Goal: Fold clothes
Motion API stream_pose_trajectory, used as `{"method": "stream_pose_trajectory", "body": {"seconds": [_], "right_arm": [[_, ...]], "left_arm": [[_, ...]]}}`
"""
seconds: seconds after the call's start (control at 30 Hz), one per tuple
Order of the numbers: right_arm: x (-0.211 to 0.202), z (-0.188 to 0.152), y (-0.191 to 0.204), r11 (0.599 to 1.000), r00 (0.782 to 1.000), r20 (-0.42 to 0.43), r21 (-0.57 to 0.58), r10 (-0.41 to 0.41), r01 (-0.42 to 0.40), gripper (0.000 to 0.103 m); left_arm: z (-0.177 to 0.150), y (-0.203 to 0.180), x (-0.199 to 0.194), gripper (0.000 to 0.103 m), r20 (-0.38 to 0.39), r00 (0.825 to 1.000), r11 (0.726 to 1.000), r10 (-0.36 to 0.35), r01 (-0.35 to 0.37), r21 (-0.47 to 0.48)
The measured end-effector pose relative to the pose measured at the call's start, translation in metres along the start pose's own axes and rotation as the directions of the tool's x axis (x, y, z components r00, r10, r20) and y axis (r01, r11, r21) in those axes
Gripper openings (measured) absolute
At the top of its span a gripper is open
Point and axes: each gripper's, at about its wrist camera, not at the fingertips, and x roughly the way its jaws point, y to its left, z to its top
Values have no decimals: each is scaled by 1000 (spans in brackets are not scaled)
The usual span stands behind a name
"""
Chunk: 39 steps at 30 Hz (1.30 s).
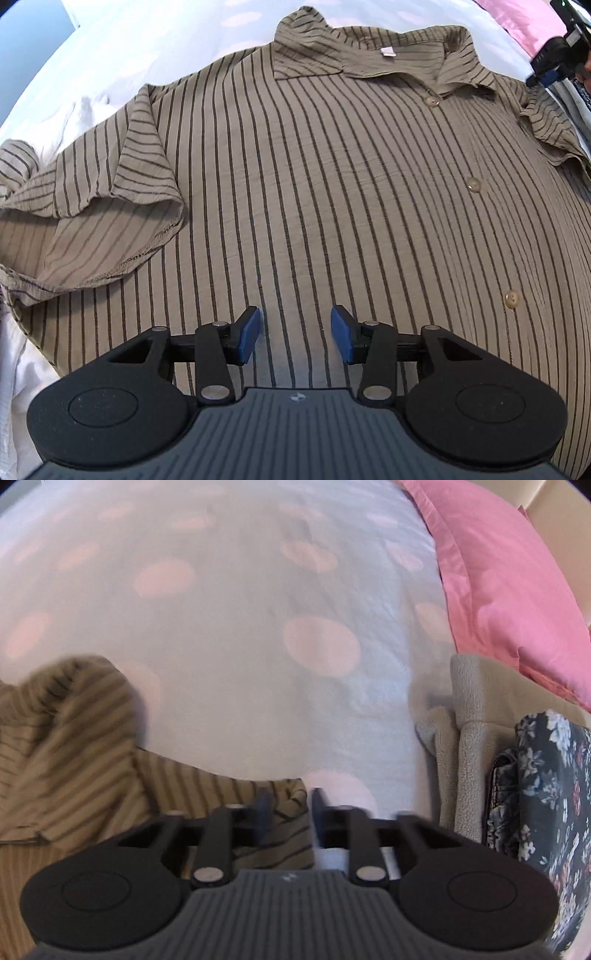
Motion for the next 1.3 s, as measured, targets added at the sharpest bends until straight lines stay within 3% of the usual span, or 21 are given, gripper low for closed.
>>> {"method": "stream_pose_trajectory", "body": {"seconds": [0.1,0.17,0.27,0.4,0.5,0.53,0.6,0.7,0.97,1.3], "right_arm": [[5,1,-11,997,997,42,33,-64,63,2],[8,3,-28,984,990,61,132,-130,121,2],[15,3,-40,982,995,51,176,-82,72,2],[20,0,-34,990,996,64,131,-63,55,3],[11,0,-33,991,993,92,123,-73,61,16],[6,-1,-33,991,991,108,119,-75,62,26],[-4,-2,-32,992,988,138,113,-75,59,28],[-26,-7,-28,994,989,148,110,-19,3,27],[-44,-36,11,982,985,53,86,163,-167,27],[-27,-47,35,974,982,0,130,187,-186,27]], "left_arm": [[-1,-1,1,40,1,1000,1000,3,-3,7],[0,-1,1,40,1,1000,1000,5,-5,3],[0,0,3,40,1,1000,1000,6,-6,2],[0,0,4,40,2,1000,1000,9,-9,5],[0,0,5,40,1,1000,1000,10,-10,4],[0,-1,4,40,2,1000,1000,11,-11,4],[-1,-2,4,40,2,1000,1000,14,-14,4],[-1,-4,3,40,1,1000,1000,16,-16,8],[-1,-10,-6,40,31,999,999,20,-21,29],[0,-7,-7,40,25,996,996,87,-88,27]]}}
